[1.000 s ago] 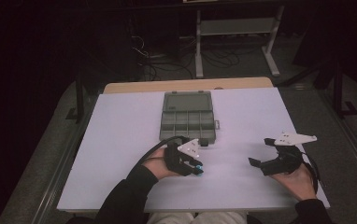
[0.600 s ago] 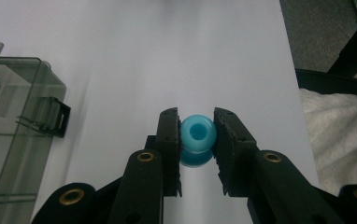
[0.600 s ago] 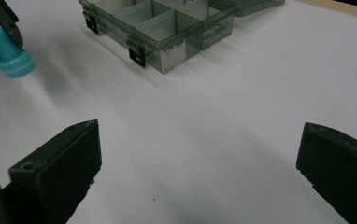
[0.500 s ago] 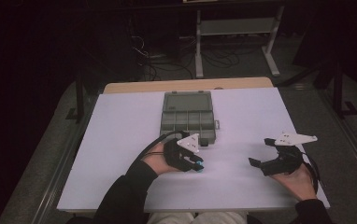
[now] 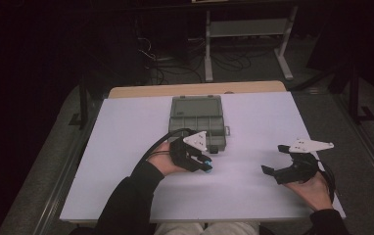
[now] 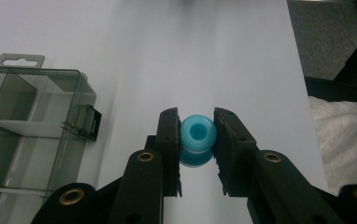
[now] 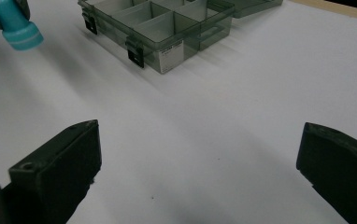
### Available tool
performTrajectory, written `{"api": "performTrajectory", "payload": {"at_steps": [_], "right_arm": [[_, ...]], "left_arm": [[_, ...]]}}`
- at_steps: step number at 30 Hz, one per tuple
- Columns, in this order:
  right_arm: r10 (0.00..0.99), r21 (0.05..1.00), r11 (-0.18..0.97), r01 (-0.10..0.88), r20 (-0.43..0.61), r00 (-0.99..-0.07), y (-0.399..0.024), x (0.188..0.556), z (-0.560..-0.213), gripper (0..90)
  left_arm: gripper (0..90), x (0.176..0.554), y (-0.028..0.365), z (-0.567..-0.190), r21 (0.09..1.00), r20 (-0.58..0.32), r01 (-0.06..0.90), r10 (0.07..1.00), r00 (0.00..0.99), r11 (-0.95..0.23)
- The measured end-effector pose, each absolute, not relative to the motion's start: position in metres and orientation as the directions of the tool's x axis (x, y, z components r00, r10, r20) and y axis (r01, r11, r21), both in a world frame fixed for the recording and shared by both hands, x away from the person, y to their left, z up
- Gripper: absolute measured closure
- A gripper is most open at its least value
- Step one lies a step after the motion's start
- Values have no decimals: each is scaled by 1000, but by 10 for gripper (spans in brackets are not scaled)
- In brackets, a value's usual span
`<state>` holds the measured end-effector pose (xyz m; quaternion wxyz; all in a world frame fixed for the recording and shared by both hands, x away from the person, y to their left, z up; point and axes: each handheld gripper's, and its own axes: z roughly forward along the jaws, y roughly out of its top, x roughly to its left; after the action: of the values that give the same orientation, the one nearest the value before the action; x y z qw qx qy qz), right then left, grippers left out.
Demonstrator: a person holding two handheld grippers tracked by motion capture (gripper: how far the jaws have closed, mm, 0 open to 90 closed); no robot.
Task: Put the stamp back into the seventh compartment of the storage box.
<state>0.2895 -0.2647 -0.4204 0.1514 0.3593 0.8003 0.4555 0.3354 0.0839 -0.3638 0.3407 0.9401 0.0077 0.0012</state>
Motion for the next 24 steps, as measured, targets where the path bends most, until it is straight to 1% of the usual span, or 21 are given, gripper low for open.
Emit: {"api": "performTrajectory", "payload": {"at_steps": [10, 24], "right_arm": [[720, 837, 323, 441, 85, -689, -268, 289, -421, 0], [720, 835, 334, 438, 74, -690, -267, 288, -421, 0]], "left_arm": [[727, 345, 81, -354, 638, 11, 3, 13, 1000, -770], [728, 361, 86, -343, 645, 7, 31, 47, 999, -763]]}}
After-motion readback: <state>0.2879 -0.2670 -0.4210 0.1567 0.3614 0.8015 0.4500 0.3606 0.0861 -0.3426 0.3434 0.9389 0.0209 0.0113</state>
